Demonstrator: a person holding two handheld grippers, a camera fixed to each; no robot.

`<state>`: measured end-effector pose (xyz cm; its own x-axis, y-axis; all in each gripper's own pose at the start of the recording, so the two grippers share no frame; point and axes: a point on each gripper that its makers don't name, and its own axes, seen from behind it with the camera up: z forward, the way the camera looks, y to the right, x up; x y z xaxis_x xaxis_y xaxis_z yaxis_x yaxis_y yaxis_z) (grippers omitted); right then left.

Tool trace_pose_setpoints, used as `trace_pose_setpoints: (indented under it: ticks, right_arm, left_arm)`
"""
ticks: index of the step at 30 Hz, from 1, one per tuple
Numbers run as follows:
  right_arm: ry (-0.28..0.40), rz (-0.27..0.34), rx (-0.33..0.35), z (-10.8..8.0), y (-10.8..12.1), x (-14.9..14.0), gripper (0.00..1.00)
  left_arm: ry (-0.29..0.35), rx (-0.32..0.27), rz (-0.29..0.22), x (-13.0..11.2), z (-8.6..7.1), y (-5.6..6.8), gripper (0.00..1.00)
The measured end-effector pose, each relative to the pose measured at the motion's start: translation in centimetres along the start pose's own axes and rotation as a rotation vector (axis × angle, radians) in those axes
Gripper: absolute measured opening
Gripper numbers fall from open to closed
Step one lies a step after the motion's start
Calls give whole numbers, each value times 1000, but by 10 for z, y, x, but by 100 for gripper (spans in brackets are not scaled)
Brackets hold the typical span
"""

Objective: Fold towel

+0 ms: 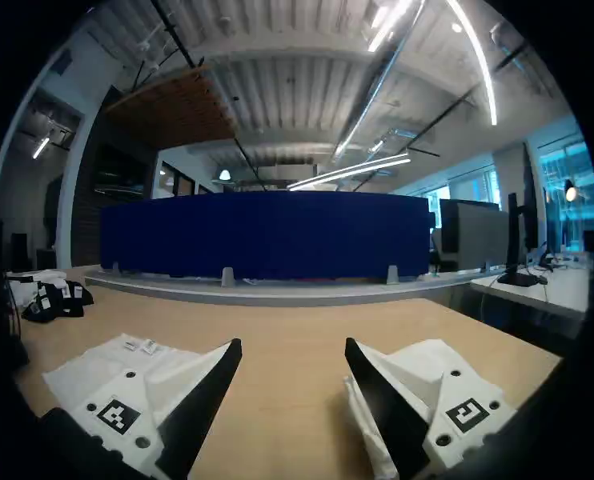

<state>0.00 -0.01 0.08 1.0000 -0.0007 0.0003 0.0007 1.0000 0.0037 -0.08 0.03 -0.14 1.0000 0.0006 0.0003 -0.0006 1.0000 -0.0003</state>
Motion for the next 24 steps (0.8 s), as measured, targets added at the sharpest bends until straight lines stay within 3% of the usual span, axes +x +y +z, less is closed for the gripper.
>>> trace_pose_setpoints:
  ticks: [11,17,24]
  right_arm:
    - [-24,-10,14,-2,-4,4,100]
    - [-26,-18,7,-6,-7,35,100]
    - [-27,-15,13,-20,-16,106,100]
  left_arm:
    - [-8,-1,8,1,3,0,96]
    - [2,-12,10,38,2,4,96]
    - [-8,-35,8,113,-4,5,96]
